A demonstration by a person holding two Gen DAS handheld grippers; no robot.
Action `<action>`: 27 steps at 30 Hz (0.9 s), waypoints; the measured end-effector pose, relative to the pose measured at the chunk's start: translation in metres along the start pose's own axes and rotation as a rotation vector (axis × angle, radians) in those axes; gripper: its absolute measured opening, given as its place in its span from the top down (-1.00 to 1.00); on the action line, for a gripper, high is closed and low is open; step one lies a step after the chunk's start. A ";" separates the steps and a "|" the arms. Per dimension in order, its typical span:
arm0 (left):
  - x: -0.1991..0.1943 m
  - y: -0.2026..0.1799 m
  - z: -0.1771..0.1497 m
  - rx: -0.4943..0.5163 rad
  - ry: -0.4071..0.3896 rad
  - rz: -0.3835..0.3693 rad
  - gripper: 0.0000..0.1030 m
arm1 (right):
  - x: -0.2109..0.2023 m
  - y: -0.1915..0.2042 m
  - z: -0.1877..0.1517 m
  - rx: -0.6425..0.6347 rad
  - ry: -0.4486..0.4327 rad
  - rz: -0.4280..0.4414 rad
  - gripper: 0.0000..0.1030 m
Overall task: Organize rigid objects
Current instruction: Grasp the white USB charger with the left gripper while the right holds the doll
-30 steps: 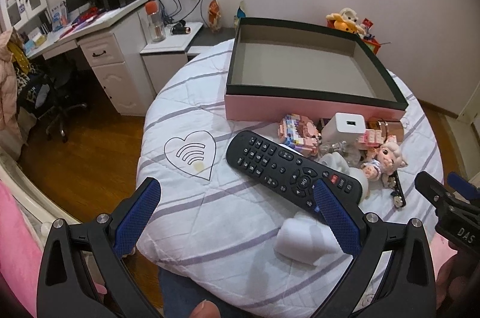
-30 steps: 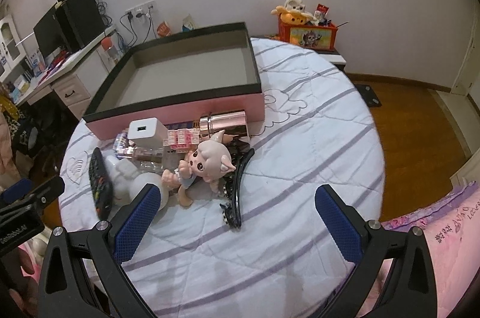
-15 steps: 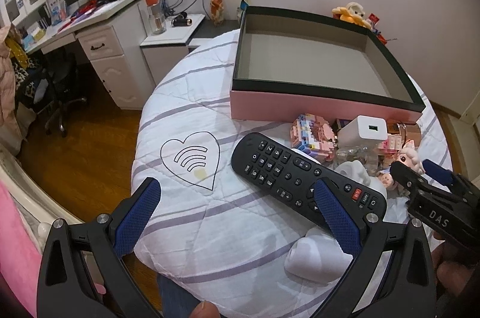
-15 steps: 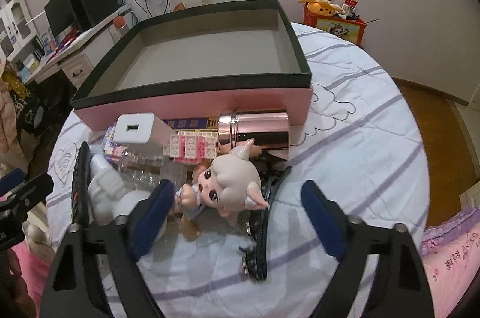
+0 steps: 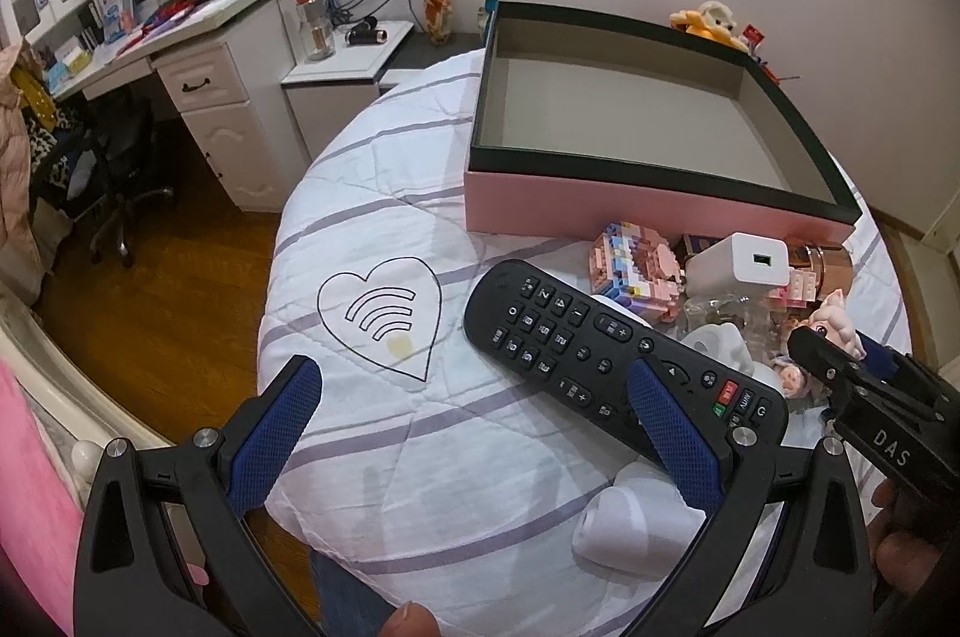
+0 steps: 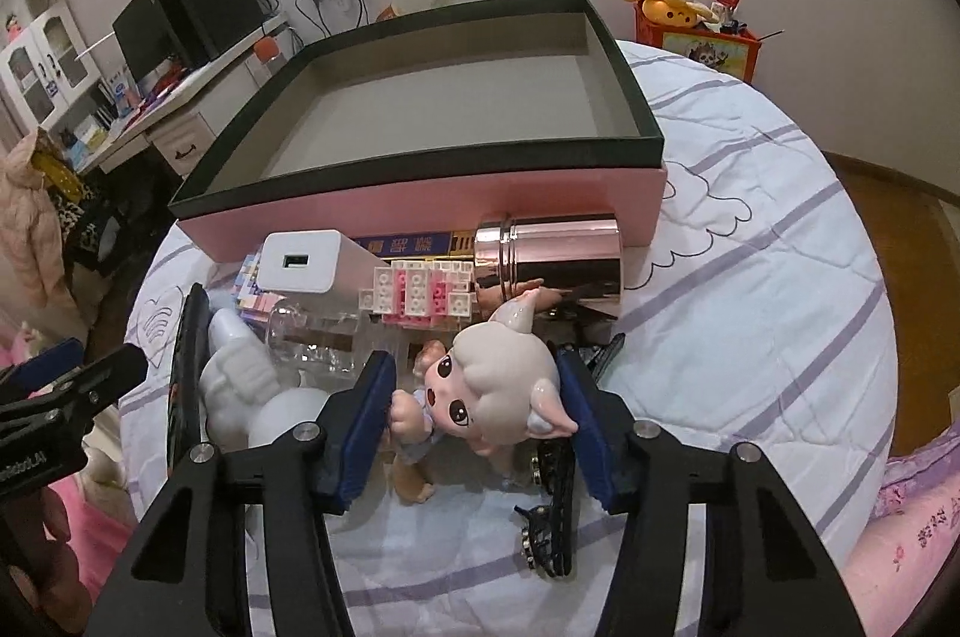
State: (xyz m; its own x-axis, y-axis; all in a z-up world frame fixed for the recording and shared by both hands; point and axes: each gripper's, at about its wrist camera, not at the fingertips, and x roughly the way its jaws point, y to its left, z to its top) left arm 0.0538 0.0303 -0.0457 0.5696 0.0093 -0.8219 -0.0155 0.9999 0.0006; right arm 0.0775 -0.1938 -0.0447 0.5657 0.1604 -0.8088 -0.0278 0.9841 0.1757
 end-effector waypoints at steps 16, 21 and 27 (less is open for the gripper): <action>-0.003 -0.006 -0.003 -0.024 0.013 -0.042 -1.00 | -0.027 -0.007 -0.001 0.042 -0.059 0.003 -0.09; -0.011 -0.022 0.009 0.008 -0.027 -0.086 -1.00 | -0.028 -0.009 -0.003 0.046 -0.058 0.004 -0.09; -0.001 -0.061 0.025 0.086 -0.015 -0.140 -1.00 | -0.027 -0.012 -0.003 0.054 -0.051 0.006 -0.09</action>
State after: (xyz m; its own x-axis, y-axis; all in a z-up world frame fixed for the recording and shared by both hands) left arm 0.0750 -0.0303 -0.0306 0.5738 -0.1303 -0.8086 0.1348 0.9888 -0.0636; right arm 0.0603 -0.2097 -0.0267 0.6074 0.1605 -0.7780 0.0125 0.9773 0.2114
